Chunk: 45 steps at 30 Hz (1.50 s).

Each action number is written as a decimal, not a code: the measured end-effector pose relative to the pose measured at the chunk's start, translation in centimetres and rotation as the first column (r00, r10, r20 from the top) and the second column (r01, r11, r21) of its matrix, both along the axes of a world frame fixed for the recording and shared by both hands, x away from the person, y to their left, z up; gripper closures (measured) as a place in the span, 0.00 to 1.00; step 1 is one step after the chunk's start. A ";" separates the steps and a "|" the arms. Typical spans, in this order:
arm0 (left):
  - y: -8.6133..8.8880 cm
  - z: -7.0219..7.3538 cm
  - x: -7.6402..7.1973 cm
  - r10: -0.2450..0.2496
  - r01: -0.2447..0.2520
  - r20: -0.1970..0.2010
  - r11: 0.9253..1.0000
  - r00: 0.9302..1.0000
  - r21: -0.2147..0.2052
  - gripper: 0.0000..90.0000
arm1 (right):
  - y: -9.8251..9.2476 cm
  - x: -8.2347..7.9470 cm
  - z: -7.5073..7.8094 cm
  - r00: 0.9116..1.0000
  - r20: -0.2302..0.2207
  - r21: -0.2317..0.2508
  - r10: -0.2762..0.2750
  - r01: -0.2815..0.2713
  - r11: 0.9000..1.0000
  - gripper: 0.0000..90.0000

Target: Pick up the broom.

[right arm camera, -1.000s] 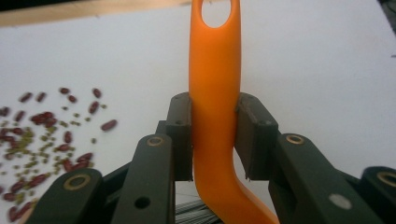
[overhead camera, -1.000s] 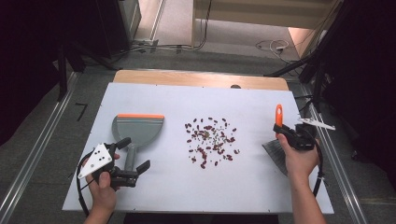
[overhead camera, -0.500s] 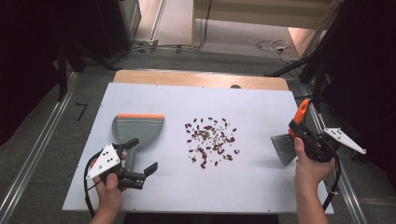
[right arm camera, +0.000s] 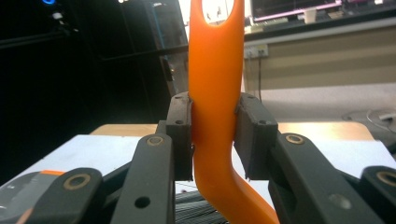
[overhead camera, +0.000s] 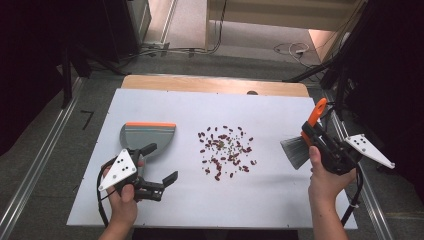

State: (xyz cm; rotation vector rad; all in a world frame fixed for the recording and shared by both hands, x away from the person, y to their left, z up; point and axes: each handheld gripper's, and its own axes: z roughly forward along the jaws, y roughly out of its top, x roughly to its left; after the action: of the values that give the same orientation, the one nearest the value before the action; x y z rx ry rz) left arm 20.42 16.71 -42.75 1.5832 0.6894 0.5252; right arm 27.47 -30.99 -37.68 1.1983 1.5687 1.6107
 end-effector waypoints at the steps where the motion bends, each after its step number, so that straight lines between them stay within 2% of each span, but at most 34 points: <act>1: -0.3 0.1 0.1 -0.012 0.012 -0.007 1.000 1.000 -0.012 0.01 | 0.5 -0.2 0.2 1.000 0.006 0.000 0.012 -0.012 1.000 0.75; 3: -1.1 0.3 0.4 -0.040 0.040 -0.024 0.999 0.999 -0.025 0.02 | 1.9 -0.7 0.6 0.999 0.025 -0.006 0.043 -0.043 0.999 0.75; 4: -1.6 0.4 0.7 -0.077 0.076 -0.037 0.997 0.996 -0.026 0.02 | 1.9 -0.7 0.6 0.999 0.025 -0.006 0.043 -0.043 0.999 0.75; 5: -2.1 0.5 1.0 -0.114 0.113 -0.065 0.993 0.991 -0.027 0.02 | 2.4 -0.8 0.7 0.998 0.030 -0.005 0.055 -0.055 0.998 0.75; 7: -3.3 0.6 1.5 -0.150 0.148 -0.095 0.988 0.984 -0.036 0.01 | 3.8 -1.2 1.0 0.995 0.039 -0.008 0.095 -0.094 0.996 0.75; 10: -4.8 0.8 2.0 -0.195 0.192 -0.102 0.980 0.975 -0.044 0.05 | 4.7 -1.5 1.1 0.993 0.044 -0.012 0.113 -0.113 0.994 0.75; 15: -6.7 1.3 2.5 -0.227 0.223 -0.096 0.974 0.969 -0.052 0.09 | 7.1 -2.2 1.3 0.984 0.047 -0.015 0.175 -0.174 0.985 0.75; 17: -7.4 1.4 2.7 -0.250 0.245 -0.110 0.968 0.962 -0.056 0.09 | 7.5 -2.4 1.3 0.982 0.048 -0.016 0.183 -0.183 0.983 0.75; 18: -8.1 1.3 2.7 -0.258 0.253 -0.116 0.966 0.959 -0.053 0.11 | 8.2 -2.8 1.4 0.977 0.052 -0.018 0.205 -0.204 0.979 0.75; 21: -8.5 1.2 2.6 -0.259 0.254 -0.116 0.966 0.959 -0.053 0.13 | 9.0 -3.1 1.4 0.973 0.053 -0.025 0.223 -0.222 0.975 0.75; 24: -9.1 1.1 2.5 -0.261 0.256 -0.120 0.965 0.958 -0.056 0.17 | 10.5 -3.7 1.3 0.964 0.054 -0.034 0.259 -0.257 0.966 0.75; 30: -9.9 0.9 2.1 -0.277 0.273 -0.142 0.961 0.950 -0.045 0.24 | 11.9 -4.4 1.1 0.952 0.054 -0.039 0.302 -0.300 0.953 0.75; 35: -10.5 0.5 2.0 -0.296 0.290 -0.157 0.955 0.942 -0.060 0.35 | 13.5 -5.2 0.8 0.939 0.051 -0.043 0.341 -0.339 0.940 0.75; 42: -10.8 0.6 1.7 -0.302 0.295 -0.159 0.953 0.940 -0.069 0.56 | 14.8 -5.7 0.4 0.924 0.044 -0.048 0.379 -0.377 0.925 0.75; 43: -10.8 0.6 1.8 -0.304 0.296 -0.166 0.952 0.938 -0.073 0.60 | 14.9 -5.8 0.4 0.922 0.047 -0.046 0.383 -0.381 0.923 0.75; 44: -10.8 0.6 1.9 -0.317 0.308 -0.172 0.948 0.933 -0.079 0.60 | 14.9 -5.8 0.4 0.922 0.047 -0.046 0.383 -0.381 0.923 0.75; 45: -10.7 0.6 1.9 -0.319 0.309 -0.171 0.947 0.932 -0.081 0.65 | 15.0 -5.9 0.3 0.922 0.049 -0.046 0.385 -0.383 0.923 0.75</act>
State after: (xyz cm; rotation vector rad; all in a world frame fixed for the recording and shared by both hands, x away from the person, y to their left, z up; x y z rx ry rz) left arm 22.27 5.99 -42.17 1.6655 0.5644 0.1247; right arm 21.61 -16.03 -37.33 0.8504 1.8731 1.8301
